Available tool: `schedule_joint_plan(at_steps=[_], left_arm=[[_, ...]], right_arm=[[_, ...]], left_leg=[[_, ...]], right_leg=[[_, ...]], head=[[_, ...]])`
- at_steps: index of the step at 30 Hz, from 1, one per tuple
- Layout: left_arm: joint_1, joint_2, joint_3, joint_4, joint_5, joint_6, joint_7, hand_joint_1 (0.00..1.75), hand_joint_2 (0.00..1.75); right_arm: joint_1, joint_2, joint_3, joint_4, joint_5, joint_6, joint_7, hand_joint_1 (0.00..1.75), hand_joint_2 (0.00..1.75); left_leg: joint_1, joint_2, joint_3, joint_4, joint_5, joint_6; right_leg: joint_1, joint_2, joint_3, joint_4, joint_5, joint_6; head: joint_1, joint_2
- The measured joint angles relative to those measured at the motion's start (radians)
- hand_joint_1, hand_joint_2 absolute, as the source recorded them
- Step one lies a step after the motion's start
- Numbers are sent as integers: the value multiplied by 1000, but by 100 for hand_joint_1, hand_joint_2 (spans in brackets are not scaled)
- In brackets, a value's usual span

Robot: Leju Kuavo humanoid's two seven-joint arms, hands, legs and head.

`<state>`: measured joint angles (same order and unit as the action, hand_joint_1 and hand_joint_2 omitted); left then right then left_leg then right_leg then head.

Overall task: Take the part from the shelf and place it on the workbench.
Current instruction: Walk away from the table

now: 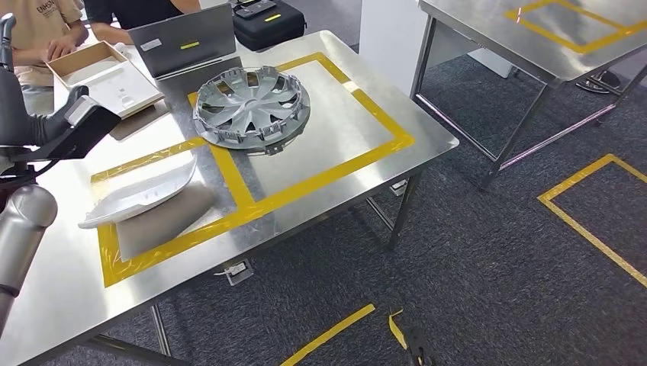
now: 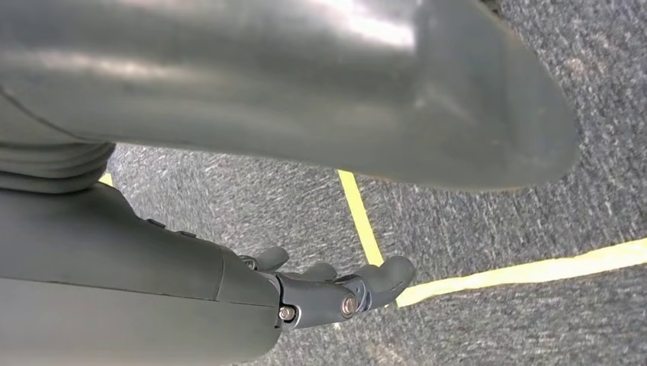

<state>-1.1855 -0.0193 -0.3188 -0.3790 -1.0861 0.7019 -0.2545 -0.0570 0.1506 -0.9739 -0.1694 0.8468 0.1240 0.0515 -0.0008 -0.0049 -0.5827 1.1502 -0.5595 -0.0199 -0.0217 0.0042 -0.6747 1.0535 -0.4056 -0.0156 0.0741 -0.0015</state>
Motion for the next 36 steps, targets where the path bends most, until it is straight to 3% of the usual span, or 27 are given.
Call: schedule_joint_plan(at_steps=[2, 4, 6, 8, 10, 11, 12, 13, 14, 16, 17, 20, 21, 23, 25, 26, 27, 28, 29, 30, 32, 34, 36], left_arm=[[-4, -1, 0, 0, 0, 0, -1, 0, 0], [-6, -3, 0, 2, -1, 0, -2, 0, 0], [-7, -7, 1, 4, -7, 0, -2, 0, 0], [-7, -15, 1, 6, -15, 0, 1, 0, 0], [-3, -21, 1, 10, -26, 0, 9, 0, 0], [1, -22, 1, 13, -32, 0, 13, 0, 0], [5, -23, 1, 16, -37, 0, 17, 0, 0], [11, -23, 1, 18, -41, 0, 20, 0, 0], [15, -24, 0, 20, -44, 0, 25, 0, 0], [20, -24, 0, 24, -49, 0, 35, 0, 0], [21, -24, 0, 25, -51, 0, 39, 0, 0], [27, -25, -1, 30, -54, 0, 45, 0, 0], [28, -24, -1, 32, -56, 0, 46, 0, 0], [31, -23, -1, 37, -59, 0, 51, 0, 0], [33, -22, -1, 42, -61, 0, 58, 0, 0], [36, -22, -2, 45, -63, 0, 61, 0, 0], [40, -22, -2, 48, -64, 0, 63, 0, 0], [43, -22, -2, 50, -65, 0, 65, 0, 0], [45, -22, -2, 51, -66, 0, 66, 0, 0], [46, -22, -2, 51, -66, 0, 67, 0, 0], [46, -23, -2, 51, -66, 0, 71, 0, 0], [46, -25, -2, 51, -67, 0, 73, 0, 0], [45, -27, -2, 53, -67, 0, 73, 0, 0]], right_arm=[[0, 1, 0, 0, 0, 0, 0, 0, 0], [-1, 2, -1, 0, 0, 0, 0, 0, 0], [0, 1, -1, 0, -1, 0, -1, 0, 0], [1, 0, -1, 0, -2, 0, -2, 0, 0], [0, -1, -2, 0, -4, 0, -2, 0, 0], [0, -2, -2, 0, -5, 0, 0, 0, 0], [-1, -2, -3, 0, -7, -1, 1, 0, 0], [-1, -2, -4, 0, -9, -1, 2, 0, 0], [-1, -2, -5, 0, -11, -3, 3, 0, 0], [-3, -2, -9, 0, -17, -6, 3, 0, 0], [-4, -2, -11, 0, -20, -7, 3, 0, 0], [-5, -1, -18, 0, -26, -10, 2, 0, 0], [-6, 0, -21, 0, -28, -10, 2, 0, 0], [-7, 0, -25, 0, -30, -11, 2, 0, 0], [-8, 1, -30, 0, -31, -12, 1, 0, 0], [-8, 1, -32, 0, -32, -13, 1, 0, 0], [-8, 2, -33, 0, -32, -14, 1, 0, 0], [-8, 2, -34, 0, -33, -14, 1, 0, 0], [-8, 2, -35, 0, -34, -15, 1, 0, 0], [-8, 3, -35, 0, -35, -15, 1, 0, 0], [-9, 5, -36, 0, -37, -16, 1, 0, 0], [-10, 6, -37, 0, -39, -16, 2, 0, 0], [-10, 7, -39, 0, -39, -16, 2, 0, 0]], left_leg=[[-8, 0, 59, -99, 27, 9], [-15, 0, 60, -116, 37, 13], [-12, 3, 52, -129, 53, 26], [-6, 5, 40, -140, 77, 40], [-6, 6, 17, -139, 98, 47], [-6, 6, 4, -138, 107, 46], [-5, 6, -9, -135, 115, 45], [-5, 7, -21, -132, 122, 43], [-4, 7, -32, -127, 127, 39], [-3, 8, -53, -114, 136, 31], [-5, 8, -60, -109, 140, 25], [-7, 8, -70, -107, 154, 8], [-5, 7, -74, -105, 152, 2], [-2, 6, -96, -58, 101, -10], [2, 6, -133, 56, 12, -20], [3, 6, -147, 117, -18, -23], [4, 6, -150, 156, -29, -25], [5, 6, -136, 163, -20, -25], [5, 6, -104, 133, 3, -24], [5, 6, -56, 74, 26, -22], [1, 4, 35, -56, 37, -14], [-6, 2, 62, -111, 28, -2], [-6, 3, 50, -116, 44, 16]], right_leg=[[0, 0, -3, -3, 12, 10], [-3, 0, -4, -10, 26, 24], [-3, 0, -9, -10, 26, 36], [-2, 0, -31, 43, -31, 43], [-2, 0, -69, 165, -120, 49], [-2, 0, -82, 221, -146, 52], [-3, 0, -82, 252, -151, 54], [-3, 0, -63, 245, -138, 56], [-4, -1, -25, 202, -115, 56], [-3, -1, 63, 74, -93, 52], [-1, 0, 90, 30, -91, 47], [3, 2, 95, 4, -88, 25], [1, 0, 91, 0, -82, 17], [-2, -3, 77, -6, -63, 3], [-3, -4, 56, -6, -46, -2], [-3, -4, 44, -6, -37, -3], [-3, -4, 32, -6, -27, -2], [-4, -4, 19, -5, -17, 0], [-4, -4, 8, -5, -8, 2], [-5, -4, -1, -5, 1, 5], [-5, -4, -12, -6, 18, 17], [-6, -3, -15, -10, 35, 32], [-7, -3, -16, -17, 46, 46]], head=[[0, 0], [-1, 0], [-3, 0], [-2, 0], [0, 0], [1, 0], [1, 0], [1, 0], [1, 0], [1, 0], [2, 0], [3, 0], [2, 0], [0, 0], [-1, 0], [-1, 0], [-1, 0], [-1, 0], [-1, 0], [-1, 0], [0, 0], [0, 0], [-3, 0]])
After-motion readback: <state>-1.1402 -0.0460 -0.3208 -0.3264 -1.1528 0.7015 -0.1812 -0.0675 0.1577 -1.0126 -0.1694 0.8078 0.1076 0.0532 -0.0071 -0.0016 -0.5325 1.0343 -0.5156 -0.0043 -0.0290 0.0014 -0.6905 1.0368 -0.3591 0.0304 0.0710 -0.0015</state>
